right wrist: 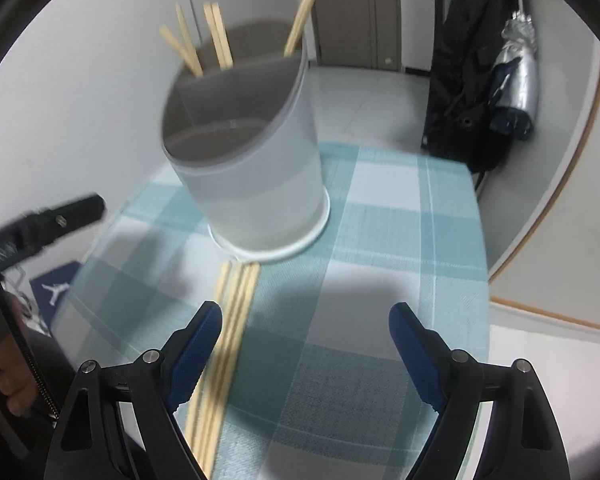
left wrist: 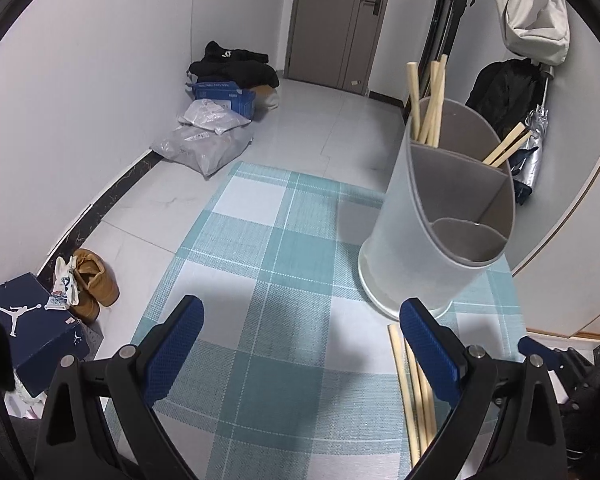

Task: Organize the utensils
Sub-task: 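Move both open grippers back down toward the chopstick pile, then close the right gripper on one chopstick beside the holder base, then lift the right gripper's chopstick while the left gripper grasps another chopstick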

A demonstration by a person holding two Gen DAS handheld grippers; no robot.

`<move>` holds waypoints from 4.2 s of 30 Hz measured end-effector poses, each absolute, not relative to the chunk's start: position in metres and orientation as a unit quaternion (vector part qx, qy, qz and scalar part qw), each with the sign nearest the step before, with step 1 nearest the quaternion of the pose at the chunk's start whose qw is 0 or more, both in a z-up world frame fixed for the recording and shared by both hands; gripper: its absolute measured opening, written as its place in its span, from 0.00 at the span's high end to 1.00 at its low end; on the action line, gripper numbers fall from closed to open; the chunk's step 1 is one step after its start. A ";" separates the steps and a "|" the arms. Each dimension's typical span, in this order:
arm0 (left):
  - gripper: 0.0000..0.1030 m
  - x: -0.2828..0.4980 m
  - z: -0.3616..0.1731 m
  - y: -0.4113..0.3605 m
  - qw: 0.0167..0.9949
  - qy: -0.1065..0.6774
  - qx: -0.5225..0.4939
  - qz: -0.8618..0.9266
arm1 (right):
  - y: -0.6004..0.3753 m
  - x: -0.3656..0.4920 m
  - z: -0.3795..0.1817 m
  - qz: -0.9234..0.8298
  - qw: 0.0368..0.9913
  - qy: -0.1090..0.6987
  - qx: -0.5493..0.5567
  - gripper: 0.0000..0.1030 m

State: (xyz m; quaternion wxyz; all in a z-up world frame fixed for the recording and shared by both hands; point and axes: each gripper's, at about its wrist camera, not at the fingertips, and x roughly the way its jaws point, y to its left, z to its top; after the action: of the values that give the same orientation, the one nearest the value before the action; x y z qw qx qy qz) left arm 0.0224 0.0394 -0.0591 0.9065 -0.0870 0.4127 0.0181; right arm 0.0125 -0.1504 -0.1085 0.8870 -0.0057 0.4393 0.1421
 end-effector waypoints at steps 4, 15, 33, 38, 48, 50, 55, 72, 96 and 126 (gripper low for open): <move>0.06 0.024 -0.063 0.045 0.901 0.423 -0.090 0.024 | -0.145 0.024 -0.120 0.145 0.873 0.465 -0.004 0.19; 0.06 0.024 -0.064 0.056 0.905 0.416 -0.082 0.034 | -0.115 0.032 -0.142 0.158 0.854 0.493 -0.045 0.41; 0.06 0.024 -0.070 0.071 0.898 0.424 -0.111 0.027 | -0.089 0.025 -0.134 0.159 0.855 0.486 -0.091 0.68; 0.06 0.024 -0.075 0.069 0.898 0.427 -0.101 0.016 | -0.082 0.023 -0.133 0.169 0.853 0.484 -0.094 0.87; 0.06 0.025 -0.077 0.059 0.886 0.451 -0.104 -0.021 | -0.105 0.003 -0.131 0.195 0.832 0.517 -0.047 0.95; 0.06 0.027 -0.078 0.058 0.882 0.460 -0.104 -0.021 | -0.104 -0.003 -0.130 0.202 0.826 0.523 -0.049 0.94; 0.06 0.027 -0.082 0.060 0.874 0.473 -0.109 -0.010 | -0.104 0.006 -0.137 0.209 0.822 0.525 -0.074 0.88; 0.06 0.029 -0.107 0.027 0.844 0.528 -0.080 -0.047 | -0.142 0.039 -0.126 0.217 0.831 0.507 0.070 0.95; 0.07 0.028 -0.118 -0.015 0.816 0.577 -0.008 -0.031 | -0.229 0.043 -0.101 0.238 0.823 0.441 0.267 0.95; 0.74 0.049 -0.116 -0.026 0.831 0.556 -0.007 -0.024 | -0.225 0.035 -0.090 0.238 0.839 0.424 0.245 0.95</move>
State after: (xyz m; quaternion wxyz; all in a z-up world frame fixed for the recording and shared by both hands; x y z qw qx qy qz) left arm 0.0494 -0.0256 -0.1160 0.8306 -0.0075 0.5563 -0.0243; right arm 0.0346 -0.2253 -0.0900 0.8386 0.2450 0.4241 0.2385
